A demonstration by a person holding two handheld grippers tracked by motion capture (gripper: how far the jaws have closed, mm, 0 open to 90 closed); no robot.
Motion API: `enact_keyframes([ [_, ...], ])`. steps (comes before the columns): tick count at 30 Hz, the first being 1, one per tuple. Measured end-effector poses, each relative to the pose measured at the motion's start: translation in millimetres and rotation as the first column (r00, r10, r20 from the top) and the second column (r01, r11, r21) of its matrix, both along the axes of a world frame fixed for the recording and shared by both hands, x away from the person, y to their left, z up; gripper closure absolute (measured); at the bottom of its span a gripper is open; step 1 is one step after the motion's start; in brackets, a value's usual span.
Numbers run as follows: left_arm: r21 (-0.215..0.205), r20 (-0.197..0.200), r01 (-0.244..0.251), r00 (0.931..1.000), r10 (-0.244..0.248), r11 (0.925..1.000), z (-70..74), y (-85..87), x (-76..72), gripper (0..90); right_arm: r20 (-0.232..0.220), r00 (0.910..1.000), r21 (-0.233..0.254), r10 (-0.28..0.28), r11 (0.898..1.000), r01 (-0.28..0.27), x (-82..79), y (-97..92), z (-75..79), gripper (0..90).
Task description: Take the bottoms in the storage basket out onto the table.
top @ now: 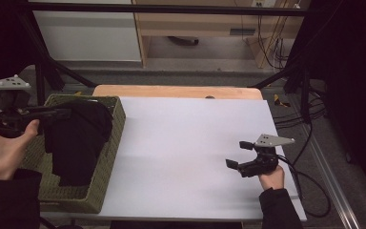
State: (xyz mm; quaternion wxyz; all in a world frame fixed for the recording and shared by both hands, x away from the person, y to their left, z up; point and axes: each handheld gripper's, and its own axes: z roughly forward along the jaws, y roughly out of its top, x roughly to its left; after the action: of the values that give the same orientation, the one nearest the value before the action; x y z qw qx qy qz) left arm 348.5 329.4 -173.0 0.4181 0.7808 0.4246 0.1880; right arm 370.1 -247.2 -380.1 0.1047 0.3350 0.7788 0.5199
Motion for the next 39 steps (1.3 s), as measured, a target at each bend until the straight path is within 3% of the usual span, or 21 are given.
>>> enact_keyframes([
  [27, 0.006, 0.027, 0.059, 0.9979, -0.059, 0.9983, 15.9, -37.4, 11.6, 80.3, 0.003, 1.0, -0.002, 0.004, 1.0, -0.004, 0.2, 0.3, -0.2, 3.7],
  [39, -0.001, 0.008, 0.087, 0.9962, -0.087, 0.9962, 17.6, -57.2, 22.0, 80.3, 0.002, 1.0, 0.0, 0.003, 1.0, -0.003, 0.0, 0.0, -0.1, 3.7],
])
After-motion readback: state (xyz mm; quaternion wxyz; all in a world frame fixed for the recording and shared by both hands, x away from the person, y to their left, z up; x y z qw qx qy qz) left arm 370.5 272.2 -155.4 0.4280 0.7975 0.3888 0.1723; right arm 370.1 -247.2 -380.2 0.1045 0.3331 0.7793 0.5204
